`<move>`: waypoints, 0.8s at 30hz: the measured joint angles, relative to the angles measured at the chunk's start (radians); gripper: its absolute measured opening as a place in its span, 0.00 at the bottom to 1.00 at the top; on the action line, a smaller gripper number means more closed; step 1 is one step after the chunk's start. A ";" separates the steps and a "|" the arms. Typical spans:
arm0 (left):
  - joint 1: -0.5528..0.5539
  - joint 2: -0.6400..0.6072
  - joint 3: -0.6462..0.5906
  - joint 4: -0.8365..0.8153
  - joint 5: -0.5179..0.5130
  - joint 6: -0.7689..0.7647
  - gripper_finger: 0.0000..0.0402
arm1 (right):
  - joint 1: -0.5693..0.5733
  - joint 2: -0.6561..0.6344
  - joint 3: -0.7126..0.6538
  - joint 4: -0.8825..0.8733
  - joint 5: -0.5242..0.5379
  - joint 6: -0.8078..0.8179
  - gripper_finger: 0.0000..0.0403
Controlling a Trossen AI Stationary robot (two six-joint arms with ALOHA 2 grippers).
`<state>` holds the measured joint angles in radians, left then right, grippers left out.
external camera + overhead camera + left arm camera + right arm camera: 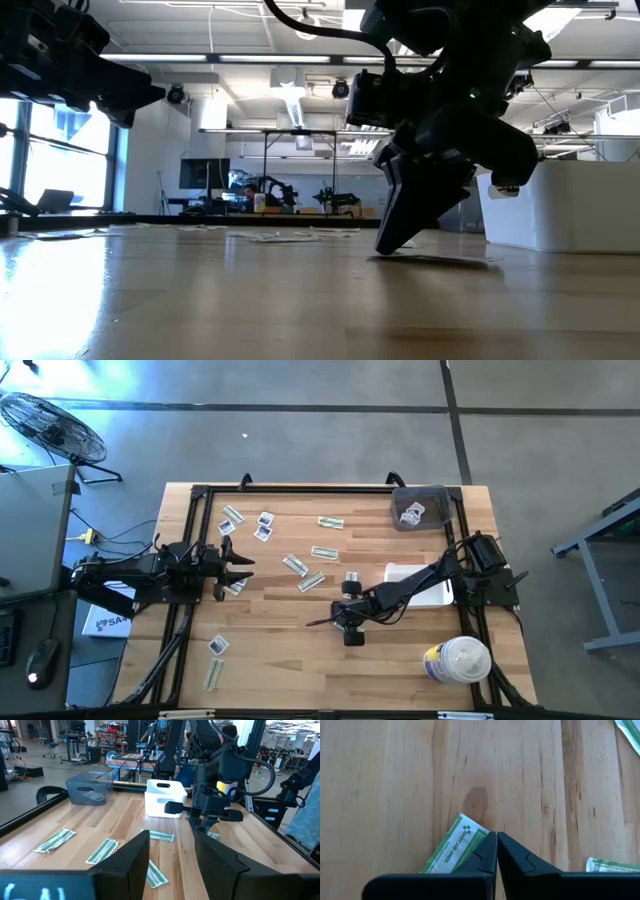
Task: Pick & Place First Aid Supplies
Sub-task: Put the bandage into the white bin
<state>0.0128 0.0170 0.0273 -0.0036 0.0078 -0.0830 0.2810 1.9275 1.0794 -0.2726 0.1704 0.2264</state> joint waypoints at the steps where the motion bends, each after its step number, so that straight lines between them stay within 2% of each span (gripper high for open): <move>1: 0.000 0.000 0.000 0.000 0.000 0.000 0.39 | 0.000 -0.005 0.000 -0.001 0.002 0.000 0.01; 4: 0.000 0.000 0.000 0.000 0.000 0.000 0.39 | 0.000 -0.032 -0.004 -0.014 0.007 0.001 0.00; 9: 0.000 0.000 0.000 0.000 0.000 0.000 0.39 | -0.005 -0.142 -0.003 -0.064 0.075 0.041 0.00; 13: 0.000 0.000 0.000 0.000 0.000 0.000 0.39 | -0.018 -0.261 -0.005 -0.175 0.151 0.145 0.00; 20: 0.000 0.000 0.000 0.000 0.000 0.000 0.39 | -0.028 -0.513 -0.003 -0.412 0.400 0.245 0.00; 24: 0.000 0.000 0.000 0.000 0.000 0.000 0.39 | -0.038 -0.640 -0.003 -0.569 0.420 0.241 0.00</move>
<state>0.0127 0.0170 0.0272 -0.0036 0.0078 -0.0830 0.2426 1.2872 1.0767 -0.8412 0.5908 0.4671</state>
